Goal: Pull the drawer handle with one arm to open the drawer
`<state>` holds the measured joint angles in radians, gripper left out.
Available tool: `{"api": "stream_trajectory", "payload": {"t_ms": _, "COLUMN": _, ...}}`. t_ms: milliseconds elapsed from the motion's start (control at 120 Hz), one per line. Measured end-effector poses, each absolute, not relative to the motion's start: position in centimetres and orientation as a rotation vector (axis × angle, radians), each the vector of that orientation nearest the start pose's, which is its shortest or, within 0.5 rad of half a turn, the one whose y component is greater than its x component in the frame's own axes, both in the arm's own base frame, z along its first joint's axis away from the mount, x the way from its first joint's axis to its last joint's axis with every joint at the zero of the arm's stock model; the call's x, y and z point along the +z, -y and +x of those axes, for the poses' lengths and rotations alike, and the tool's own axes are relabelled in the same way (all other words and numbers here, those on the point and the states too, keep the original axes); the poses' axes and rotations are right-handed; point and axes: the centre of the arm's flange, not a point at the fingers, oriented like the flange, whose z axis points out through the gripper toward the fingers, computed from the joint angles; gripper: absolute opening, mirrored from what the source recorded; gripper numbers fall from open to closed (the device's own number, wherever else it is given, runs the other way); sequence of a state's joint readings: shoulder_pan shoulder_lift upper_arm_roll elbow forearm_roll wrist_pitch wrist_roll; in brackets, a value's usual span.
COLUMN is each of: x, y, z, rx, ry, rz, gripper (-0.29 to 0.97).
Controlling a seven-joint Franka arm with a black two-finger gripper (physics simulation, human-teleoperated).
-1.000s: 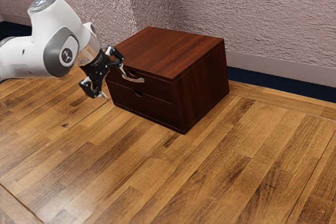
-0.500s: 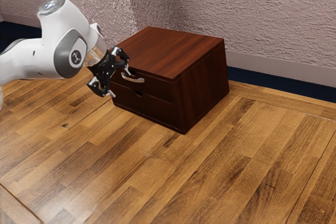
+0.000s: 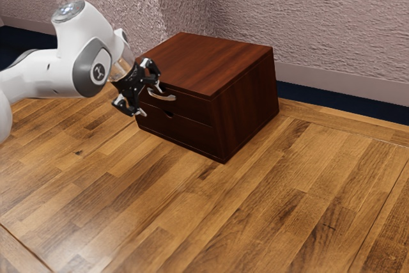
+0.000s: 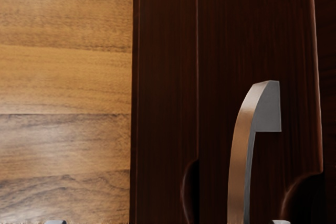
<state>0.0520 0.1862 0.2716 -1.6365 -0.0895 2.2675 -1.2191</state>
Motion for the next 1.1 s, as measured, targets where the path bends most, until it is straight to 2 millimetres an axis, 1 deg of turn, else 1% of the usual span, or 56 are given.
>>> {"api": "stream_trajectory", "payload": {"t_ms": 200, "x": 55.56, "y": -19.12, "z": 62.91, "rx": -0.658, "ry": 2.333, "rz": -2.339, "gripper": 0.45}}
{"api": "stream_trajectory", "payload": {"t_ms": 450, "x": 55.64, "y": -19.14, "z": 62.86, "rx": -0.658, "ry": 2.345, "rz": -2.337, "gripper": 0.37}}
{"api": "stream_trajectory", "payload": {"t_ms": 517, "x": 55.66, "y": -19.21, "z": 62.84, "rx": -0.655, "ry": 2.358, "rz": -2.334, "gripper": 0.33}}
{"api": "stream_trajectory", "payload": {"t_ms": 908, "x": 55.84, "y": -19.57, "z": 62.53, "rx": -0.647, "ry": 2.376, "rz": -2.323, "gripper": 0.02}}
{"api": "stream_trajectory", "payload": {"t_ms": 1100, "x": 55.91, "y": -19.97, "z": 62.35, "rx": -0.646, "ry": 2.380, "rz": -2.315, "gripper": -0.06}}
